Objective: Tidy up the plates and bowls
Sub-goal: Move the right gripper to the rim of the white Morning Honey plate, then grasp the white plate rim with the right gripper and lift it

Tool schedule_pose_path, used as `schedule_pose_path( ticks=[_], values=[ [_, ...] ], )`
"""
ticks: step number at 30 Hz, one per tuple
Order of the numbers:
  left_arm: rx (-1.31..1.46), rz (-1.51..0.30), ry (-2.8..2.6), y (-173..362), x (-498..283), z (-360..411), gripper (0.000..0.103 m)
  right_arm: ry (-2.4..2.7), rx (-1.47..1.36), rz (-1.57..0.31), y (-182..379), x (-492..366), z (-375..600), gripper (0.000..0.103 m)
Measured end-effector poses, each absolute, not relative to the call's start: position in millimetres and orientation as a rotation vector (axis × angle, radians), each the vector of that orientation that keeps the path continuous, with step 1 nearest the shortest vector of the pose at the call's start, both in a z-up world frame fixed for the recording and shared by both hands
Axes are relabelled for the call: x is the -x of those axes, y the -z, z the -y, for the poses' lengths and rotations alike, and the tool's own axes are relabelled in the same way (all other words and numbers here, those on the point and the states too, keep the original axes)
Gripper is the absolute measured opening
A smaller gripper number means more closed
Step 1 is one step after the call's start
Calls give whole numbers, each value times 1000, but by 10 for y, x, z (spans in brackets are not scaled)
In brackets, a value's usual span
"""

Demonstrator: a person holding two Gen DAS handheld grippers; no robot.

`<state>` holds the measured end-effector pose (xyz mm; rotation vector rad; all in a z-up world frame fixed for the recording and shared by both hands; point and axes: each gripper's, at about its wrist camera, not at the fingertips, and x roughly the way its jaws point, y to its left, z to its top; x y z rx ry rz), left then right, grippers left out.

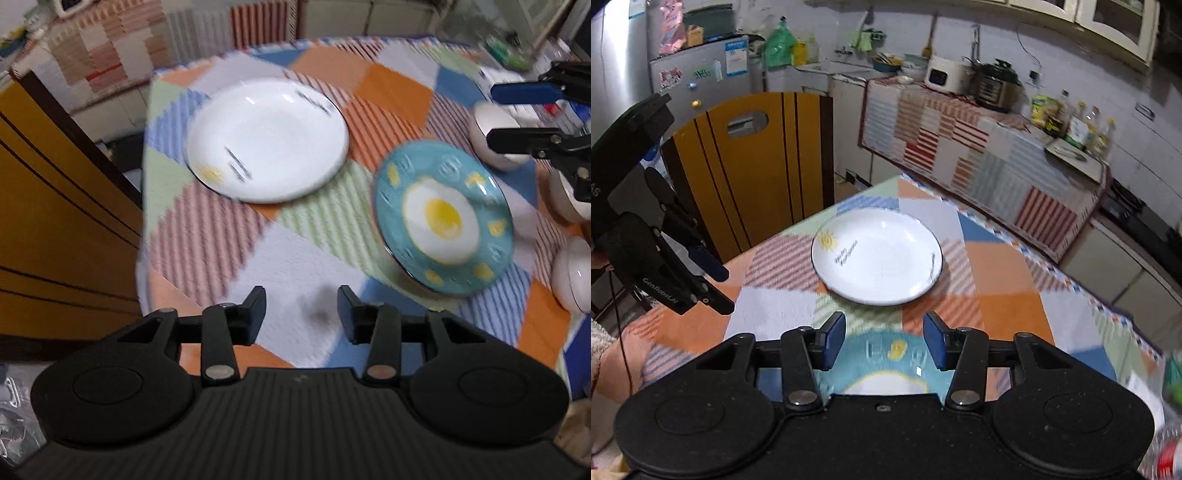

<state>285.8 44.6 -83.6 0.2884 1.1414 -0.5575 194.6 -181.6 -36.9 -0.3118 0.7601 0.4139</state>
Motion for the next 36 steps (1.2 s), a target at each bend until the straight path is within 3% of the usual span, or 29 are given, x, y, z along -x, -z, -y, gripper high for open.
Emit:
schedule_pose_path(
  ticks=[3, 10, 33, 36],
  values=[
    [-260, -1089, 543, 806, -2983, -548, 50, -439, 264, -753, 402, -2137, 1844, 52],
    [-228, -987, 506, 994, -3371, -670, 50, -394, 20, -903, 606, -2743, 2029, 53],
    [-8, -1013, 433, 1969, -4400, -763, 48, -344, -259, -1031, 1784, -3628, 2122, 52],
    [-34, -999, 443, 1996, -4418, -692, 45, -342, -287, -1020, 1840, -3681, 2131, 47]
  ],
)
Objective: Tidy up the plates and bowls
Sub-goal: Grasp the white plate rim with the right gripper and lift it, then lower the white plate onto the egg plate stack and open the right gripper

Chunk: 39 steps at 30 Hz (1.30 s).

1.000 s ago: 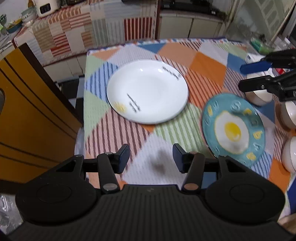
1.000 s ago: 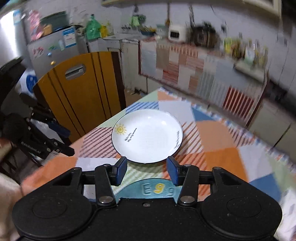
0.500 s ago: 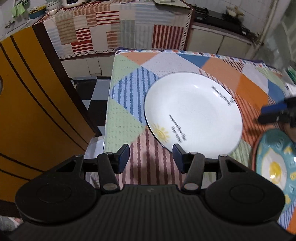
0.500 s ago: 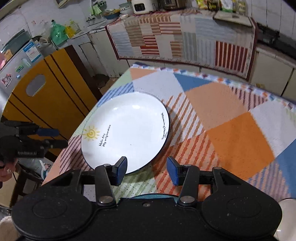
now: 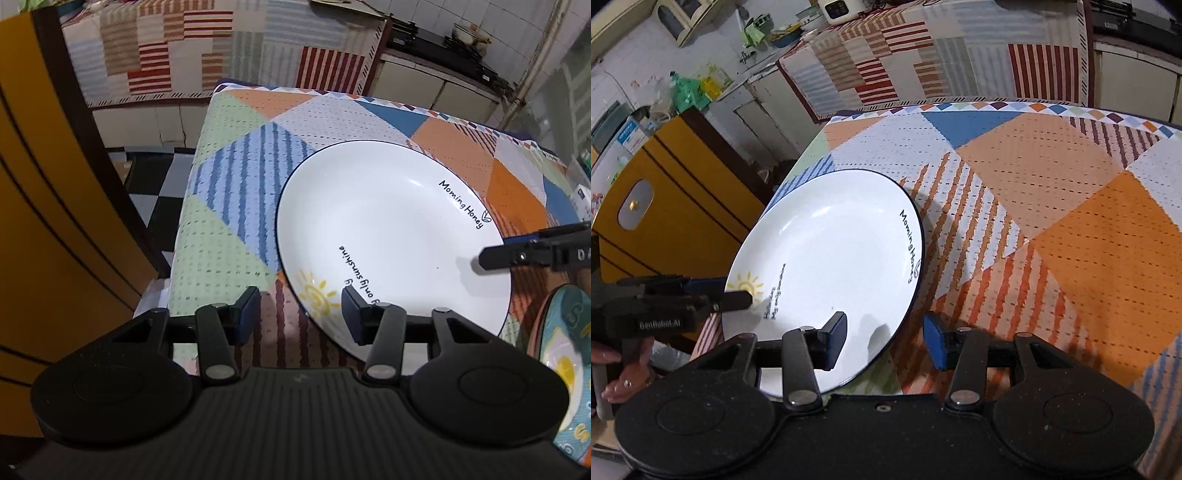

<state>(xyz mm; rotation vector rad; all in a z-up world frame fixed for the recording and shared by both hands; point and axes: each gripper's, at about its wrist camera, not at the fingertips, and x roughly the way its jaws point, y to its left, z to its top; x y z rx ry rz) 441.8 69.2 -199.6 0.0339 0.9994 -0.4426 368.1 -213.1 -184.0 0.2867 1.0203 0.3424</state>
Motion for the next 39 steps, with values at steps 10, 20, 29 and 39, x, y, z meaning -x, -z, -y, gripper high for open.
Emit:
schedule_pose_path(
  ticks=[10, 20, 29, 39],
  values=[
    [109, -1085, 407, 2042, -4560, -724, 19, -340, -310, -982, 1976, -3781, 2166, 18],
    [-17, -1029, 413, 1617, -4093, -627, 21, -414, -282, -968, 1741, -3570, 2205, 18],
    [-46, -1005, 484, 1088, -3543, -446, 21, -439, -294, -911, 1306, -3030, 2430, 18],
    [-64, -1003, 585, 923, -2913, -66, 21, -406, -278, -876, 971, -2278, 2810, 18]
  ],
)
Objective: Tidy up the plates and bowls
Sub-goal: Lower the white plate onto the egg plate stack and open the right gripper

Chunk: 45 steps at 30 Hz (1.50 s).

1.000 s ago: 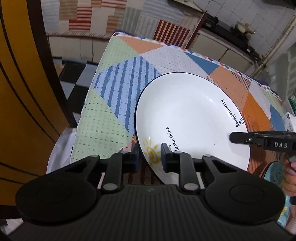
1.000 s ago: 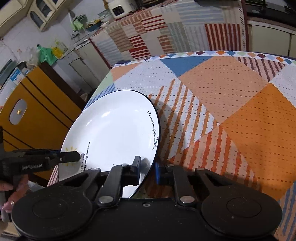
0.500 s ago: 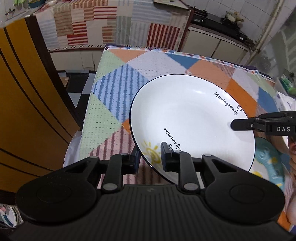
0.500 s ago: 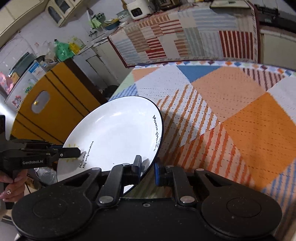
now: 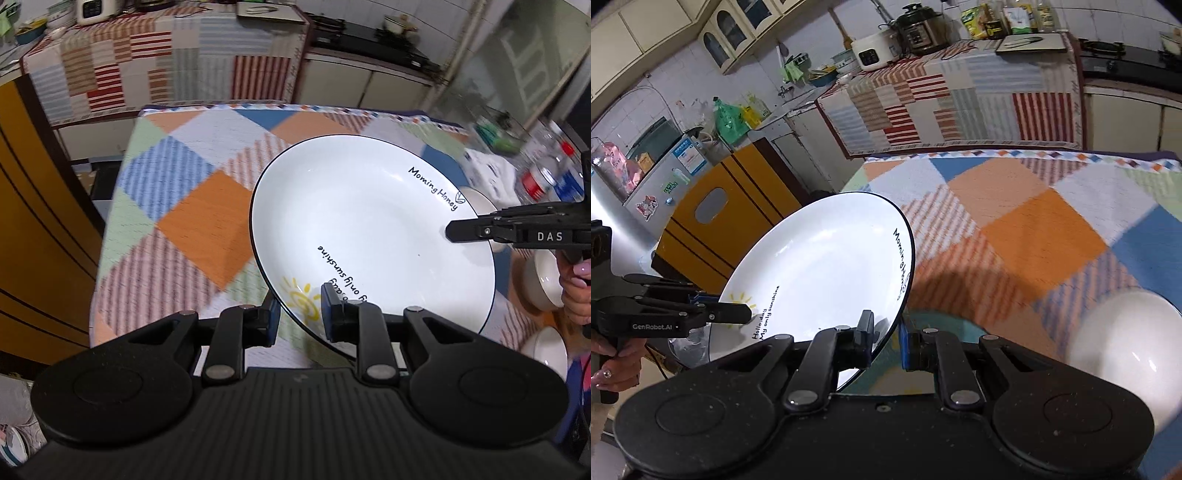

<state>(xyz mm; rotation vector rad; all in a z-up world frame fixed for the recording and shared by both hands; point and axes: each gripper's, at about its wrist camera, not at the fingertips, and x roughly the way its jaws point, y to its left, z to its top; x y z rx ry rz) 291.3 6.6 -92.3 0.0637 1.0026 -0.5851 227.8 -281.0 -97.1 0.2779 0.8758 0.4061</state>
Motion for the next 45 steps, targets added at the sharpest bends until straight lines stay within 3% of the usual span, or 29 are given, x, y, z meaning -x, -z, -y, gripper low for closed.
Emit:
schedule_pose_path(
  ticks=[23, 45],
  values=[
    [-81, -1187, 633, 1350, -2649, 457, 21, -296, -342, -957, 1470, -1680, 3280, 18],
    [-73, -1289, 572, 1630, -2688, 544, 25, -199, -55, -983, 1417, -1595, 2943, 20]
  ],
)
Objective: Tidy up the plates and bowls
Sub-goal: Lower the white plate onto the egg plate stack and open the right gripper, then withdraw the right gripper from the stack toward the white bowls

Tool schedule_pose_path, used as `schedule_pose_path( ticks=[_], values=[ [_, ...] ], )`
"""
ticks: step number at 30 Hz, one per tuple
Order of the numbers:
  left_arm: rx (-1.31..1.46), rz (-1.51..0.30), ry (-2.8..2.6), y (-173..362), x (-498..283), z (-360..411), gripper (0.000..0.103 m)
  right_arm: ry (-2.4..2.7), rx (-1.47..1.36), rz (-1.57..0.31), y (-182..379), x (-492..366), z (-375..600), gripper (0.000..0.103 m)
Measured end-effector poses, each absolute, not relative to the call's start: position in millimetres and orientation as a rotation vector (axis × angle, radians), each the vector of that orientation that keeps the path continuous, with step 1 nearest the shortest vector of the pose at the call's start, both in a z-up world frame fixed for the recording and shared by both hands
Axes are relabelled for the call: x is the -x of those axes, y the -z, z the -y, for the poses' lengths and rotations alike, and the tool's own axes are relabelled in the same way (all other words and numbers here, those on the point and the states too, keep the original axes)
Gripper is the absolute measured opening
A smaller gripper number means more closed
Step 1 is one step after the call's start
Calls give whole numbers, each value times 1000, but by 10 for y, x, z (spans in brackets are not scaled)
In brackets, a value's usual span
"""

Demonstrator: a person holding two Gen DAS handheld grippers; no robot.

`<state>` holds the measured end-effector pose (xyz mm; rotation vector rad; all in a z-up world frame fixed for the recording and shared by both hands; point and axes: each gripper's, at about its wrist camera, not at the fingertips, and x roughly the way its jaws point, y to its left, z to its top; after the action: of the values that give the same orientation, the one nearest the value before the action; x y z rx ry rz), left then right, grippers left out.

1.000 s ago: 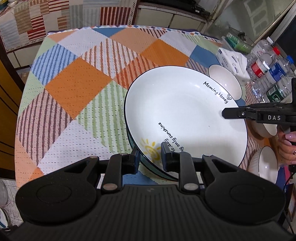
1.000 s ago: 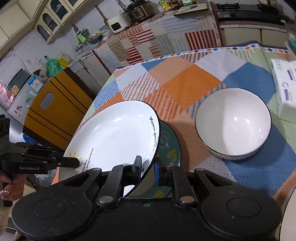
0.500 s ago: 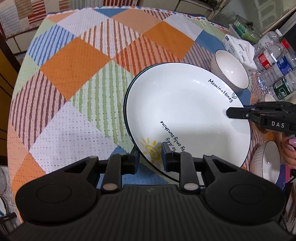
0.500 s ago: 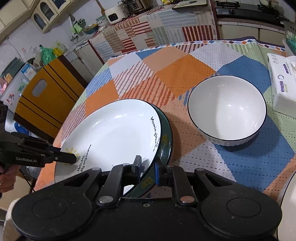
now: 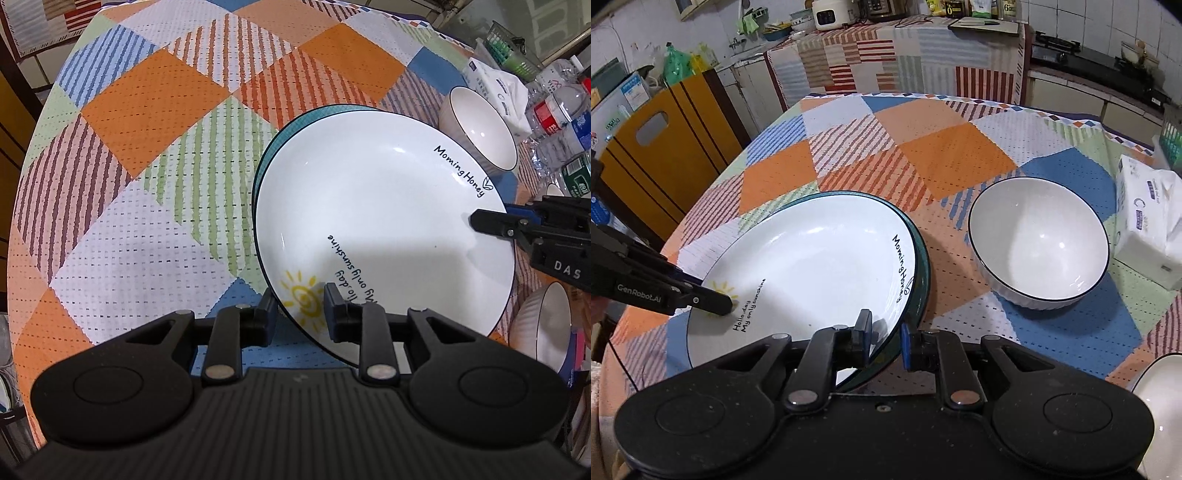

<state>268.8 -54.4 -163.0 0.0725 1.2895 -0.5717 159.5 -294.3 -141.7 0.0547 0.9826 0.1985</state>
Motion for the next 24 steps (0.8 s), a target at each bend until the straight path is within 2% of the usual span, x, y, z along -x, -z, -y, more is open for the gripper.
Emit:
schedule_pose_path(
  ticks=[13, 19, 24],
  values=[
    [-171, -1243, 520, 1612, -2605, 675, 25, -57, 250, -961, 1516, -1568, 2520, 31],
    [-168, -1221, 512, 1548, -2479, 671, 25, -42, 233, -905, 1618, -1544, 2562, 30],
    [-196, -1206, 499, 1420, -2282, 716, 25, -76, 194, -832, 1455, -1294, 2600, 30]
  ],
)
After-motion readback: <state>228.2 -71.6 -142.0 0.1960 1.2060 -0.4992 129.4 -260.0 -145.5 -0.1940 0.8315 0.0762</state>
